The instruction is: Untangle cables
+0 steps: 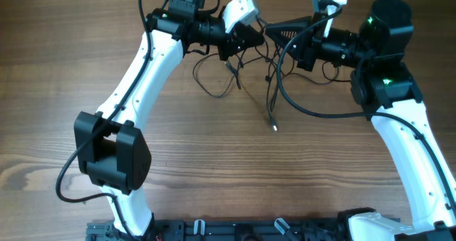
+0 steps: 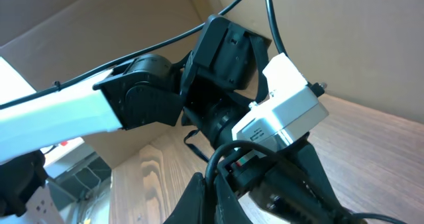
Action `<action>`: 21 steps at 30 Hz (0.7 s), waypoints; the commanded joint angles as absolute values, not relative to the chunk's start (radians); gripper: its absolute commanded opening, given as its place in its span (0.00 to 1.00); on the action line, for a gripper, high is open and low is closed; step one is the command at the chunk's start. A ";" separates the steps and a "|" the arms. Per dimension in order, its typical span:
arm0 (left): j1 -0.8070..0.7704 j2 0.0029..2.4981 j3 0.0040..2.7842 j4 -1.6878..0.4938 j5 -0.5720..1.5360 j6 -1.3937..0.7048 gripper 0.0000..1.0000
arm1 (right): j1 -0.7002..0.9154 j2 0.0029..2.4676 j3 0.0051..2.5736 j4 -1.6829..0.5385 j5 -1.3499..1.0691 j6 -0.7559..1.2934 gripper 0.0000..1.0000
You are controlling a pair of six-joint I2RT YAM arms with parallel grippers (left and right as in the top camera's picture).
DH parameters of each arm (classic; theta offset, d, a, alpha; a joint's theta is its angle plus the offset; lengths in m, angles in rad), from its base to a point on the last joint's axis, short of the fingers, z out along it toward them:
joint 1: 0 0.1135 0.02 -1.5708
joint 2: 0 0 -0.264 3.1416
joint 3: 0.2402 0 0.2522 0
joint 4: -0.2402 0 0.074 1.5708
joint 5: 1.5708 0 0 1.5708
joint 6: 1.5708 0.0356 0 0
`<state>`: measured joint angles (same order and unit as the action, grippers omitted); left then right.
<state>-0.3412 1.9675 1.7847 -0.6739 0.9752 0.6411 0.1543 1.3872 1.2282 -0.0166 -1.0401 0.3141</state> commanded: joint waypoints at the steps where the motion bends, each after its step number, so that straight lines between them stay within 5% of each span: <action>1: -0.344 1.968 1.784 -0.643 0.990 0.612 0.04 | 0.154 1.369 1.247 -0.007 -1.072 0.326 0.04; 21: -0.158 1.913 1.784 -0.693 0.862 0.508 0.04 | 0.154 1.369 1.247 -0.114 -0.948 0.261 0.05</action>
